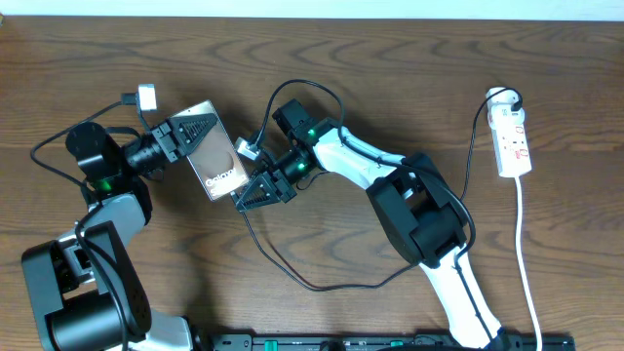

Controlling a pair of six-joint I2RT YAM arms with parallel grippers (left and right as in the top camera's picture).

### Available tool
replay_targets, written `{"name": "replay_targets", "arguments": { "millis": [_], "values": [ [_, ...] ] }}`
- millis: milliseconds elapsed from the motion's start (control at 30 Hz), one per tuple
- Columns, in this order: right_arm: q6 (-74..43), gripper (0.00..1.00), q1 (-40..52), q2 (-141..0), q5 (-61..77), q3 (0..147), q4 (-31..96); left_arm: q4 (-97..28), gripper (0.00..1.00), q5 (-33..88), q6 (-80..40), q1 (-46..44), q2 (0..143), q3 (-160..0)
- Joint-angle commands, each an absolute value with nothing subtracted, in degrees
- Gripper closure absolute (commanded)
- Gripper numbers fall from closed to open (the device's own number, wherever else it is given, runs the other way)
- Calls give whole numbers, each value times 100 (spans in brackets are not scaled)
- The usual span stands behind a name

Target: Plug charger to phone and switch on socket

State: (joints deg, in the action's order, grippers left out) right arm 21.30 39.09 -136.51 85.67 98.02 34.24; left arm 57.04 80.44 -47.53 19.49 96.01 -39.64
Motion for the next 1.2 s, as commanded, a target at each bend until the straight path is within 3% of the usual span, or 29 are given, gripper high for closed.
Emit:
{"name": "replay_targets", "arguments": {
  "millis": [0, 1167],
  "values": [
    [2056, 99, 4132, -13338, 8952, 9974, 3293, 5666, 93, 8593, -4604, 1588, 9548, -3879],
    [2038, 99, 4200, -13072, 8888, 9974, 3242, 5666, 93, 8438, -5030, 1590, 9548, -3879]
  ]
}}
